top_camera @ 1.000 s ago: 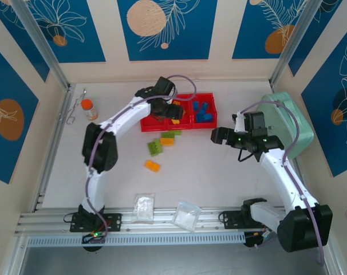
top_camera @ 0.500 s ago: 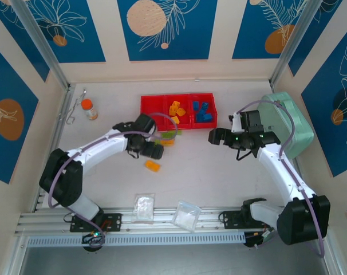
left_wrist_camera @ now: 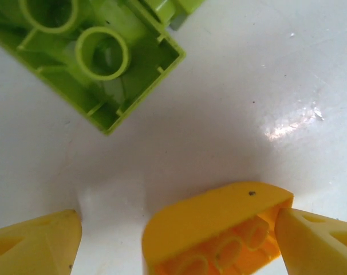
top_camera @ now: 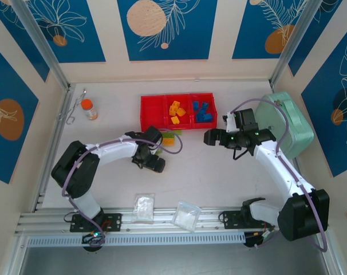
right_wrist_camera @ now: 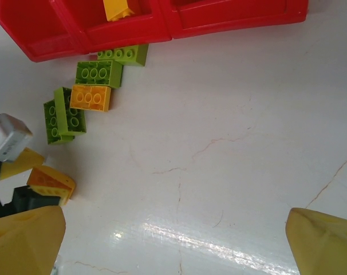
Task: Sort the legos into containers by color
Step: Pick up the lego from the middle-left of the table.
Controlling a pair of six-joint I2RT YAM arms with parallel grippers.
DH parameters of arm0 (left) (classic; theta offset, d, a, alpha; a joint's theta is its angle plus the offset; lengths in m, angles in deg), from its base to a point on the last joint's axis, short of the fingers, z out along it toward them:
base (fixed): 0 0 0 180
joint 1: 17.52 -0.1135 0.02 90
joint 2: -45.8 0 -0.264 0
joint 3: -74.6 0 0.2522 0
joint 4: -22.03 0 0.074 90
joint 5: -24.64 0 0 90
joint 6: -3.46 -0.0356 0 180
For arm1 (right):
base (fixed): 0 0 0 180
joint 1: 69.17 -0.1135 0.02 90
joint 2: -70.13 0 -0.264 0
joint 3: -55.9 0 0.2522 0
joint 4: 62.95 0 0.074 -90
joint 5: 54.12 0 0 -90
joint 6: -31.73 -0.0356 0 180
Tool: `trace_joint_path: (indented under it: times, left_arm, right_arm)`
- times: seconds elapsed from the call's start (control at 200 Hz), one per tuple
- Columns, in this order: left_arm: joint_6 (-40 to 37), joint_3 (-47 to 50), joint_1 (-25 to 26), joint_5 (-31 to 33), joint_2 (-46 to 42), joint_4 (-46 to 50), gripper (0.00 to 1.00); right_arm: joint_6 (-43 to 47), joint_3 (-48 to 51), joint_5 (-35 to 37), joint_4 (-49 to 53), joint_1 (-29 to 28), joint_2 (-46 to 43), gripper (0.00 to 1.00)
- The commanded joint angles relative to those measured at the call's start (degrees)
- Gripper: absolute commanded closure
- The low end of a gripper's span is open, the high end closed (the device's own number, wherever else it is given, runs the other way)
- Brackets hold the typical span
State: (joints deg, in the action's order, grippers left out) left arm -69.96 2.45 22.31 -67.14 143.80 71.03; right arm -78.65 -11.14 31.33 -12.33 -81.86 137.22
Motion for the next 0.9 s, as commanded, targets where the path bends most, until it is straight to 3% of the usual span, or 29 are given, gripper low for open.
trace_joint_path:
  times: [0.0, 0.245, 0.395, 0.705, 0.895]
  left_arm:
    - [-1.6, -0.3, 0.6, -2.1, 1.8, -1.3, 0.14]
    - [-1.7, -1.4, 1.0, -3.4, 3.8, -1.5, 0.25]
    - [-0.6, -1.4, 1.0, -4.3, 4.6, -1.5, 0.47]
    - [2.0, -0.8, 1.0, -5.8, 2.4, -1.8, 0.75]
    - [3.2, -3.5, 0.9, -2.6, -2.8, 2.0, 0.8]
  right_arm:
    - [0.8, -1.7, -0.6, 1.7, -0.4, 0.6, 0.01]
    - [0.8, -2.0, -0.3, 1.6, -0.6, 1.5, 0.01]
    - [0.7, -2.6, 0.0, 1.4, -0.8, 2.1, 0.01]
    - [0.4, -2.8, 1.2, 1.0, -1.4, 2.8, 0.01]
    - [0.0, -3.0, 3.5, 0.9, -1.4, 1.5, 0.01]
